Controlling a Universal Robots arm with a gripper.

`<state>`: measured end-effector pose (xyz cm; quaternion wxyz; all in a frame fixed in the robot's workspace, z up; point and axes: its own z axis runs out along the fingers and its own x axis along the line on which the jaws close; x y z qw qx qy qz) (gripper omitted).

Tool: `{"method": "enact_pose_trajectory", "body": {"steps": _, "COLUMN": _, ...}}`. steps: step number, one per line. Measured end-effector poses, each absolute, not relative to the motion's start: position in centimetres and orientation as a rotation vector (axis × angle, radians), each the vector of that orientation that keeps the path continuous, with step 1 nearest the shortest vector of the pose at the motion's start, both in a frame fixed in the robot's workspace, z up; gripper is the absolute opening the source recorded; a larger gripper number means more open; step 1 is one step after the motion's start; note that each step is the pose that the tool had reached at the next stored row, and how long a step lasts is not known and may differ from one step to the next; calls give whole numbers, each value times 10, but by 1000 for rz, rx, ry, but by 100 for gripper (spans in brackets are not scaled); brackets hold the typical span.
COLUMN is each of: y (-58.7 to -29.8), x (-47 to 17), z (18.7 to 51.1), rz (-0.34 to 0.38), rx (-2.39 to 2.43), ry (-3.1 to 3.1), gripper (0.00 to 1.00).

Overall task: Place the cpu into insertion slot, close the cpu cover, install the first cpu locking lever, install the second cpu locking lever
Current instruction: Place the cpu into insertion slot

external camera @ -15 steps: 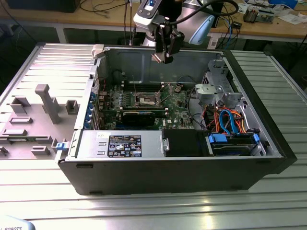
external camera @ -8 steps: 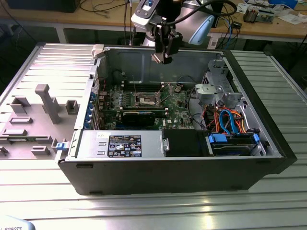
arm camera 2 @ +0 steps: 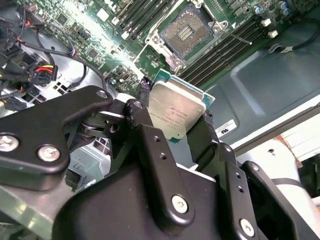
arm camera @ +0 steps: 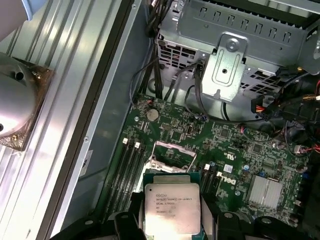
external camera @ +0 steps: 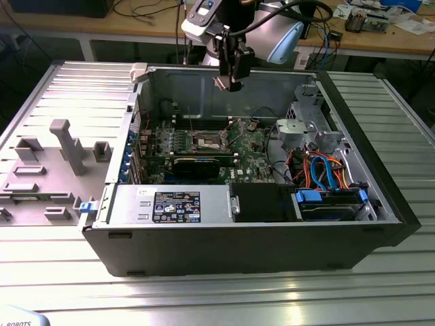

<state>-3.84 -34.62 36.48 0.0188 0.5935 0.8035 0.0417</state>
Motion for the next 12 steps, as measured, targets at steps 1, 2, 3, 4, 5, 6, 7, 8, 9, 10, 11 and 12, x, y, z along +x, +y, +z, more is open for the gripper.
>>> {"method": "enact_pose_trajectory", "body": {"steps": 1, "y": -346, "x": -38, "z": 365, "rz": 129, "rx": 1860, "ry": 2481, "gripper": 54}}
{"method": "enact_pose_trajectory", "body": {"steps": 2, "y": -346, "x": -38, "z": 364, "rz": 129, "rx": 1871, "ry": 2472, "gripper": 54}}
{"method": "enact_pose_trajectory", "body": {"steps": 3, "y": -346, "x": -38, "z": 364, "rz": 129, "rx": 1876, "ry": 2468, "gripper": 54}}
{"method": "enact_pose_trajectory", "body": {"steps": 4, "y": -346, "x": -38, "z": 364, "rz": 128, "rx": 1881, "ry": 2464, "gripper": 54}}
{"method": "enact_pose_trajectory", "body": {"steps": 5, "y": -346, "x": -38, "z": 364, "rz": 128, "rx": 1883, "ry": 2463, "gripper": 54}}
{"method": "enact_pose_trajectory", "body": {"steps": 6, "y": -346, "x": -38, "z": 364, "rz": 128, "rx": 1883, "ry": 2462, "gripper": 54}}
{"method": "enact_pose_trajectory", "body": {"steps": 7, "y": -346, "x": -38, "z": 364, "rz": 128, "rx": 1883, "ry": 2462, "gripper": 54}}
{"method": "enact_pose_trajectory", "body": {"steps": 8, "y": -346, "x": -38, "z": 364, "rz": 129, "rx": 1883, "ry": 2462, "gripper": 54}}
{"method": "enact_pose_trajectory", "body": {"steps": 9, "y": -346, "x": -38, "z": 364, "rz": 128, "rx": 1883, "ry": 2462, "gripper": 54}}
{"method": "enact_pose_trajectory", "body": {"steps": 10, "y": -346, "x": -38, "z": 364, "rz": 128, "rx": 1883, "ry": 2462, "gripper": 54}}
{"method": "enact_pose_trajectory", "body": {"steps": 11, "y": -346, "x": -38, "z": 364, "rz": 128, "rx": 1883, "ry": 2462, "gripper": 54}}
{"method": "enact_pose_trajectory", "body": {"steps": 12, "y": -346, "x": -38, "z": 364, "rz": 128, "rx": 1883, "ry": 2462, "gripper": 54}}
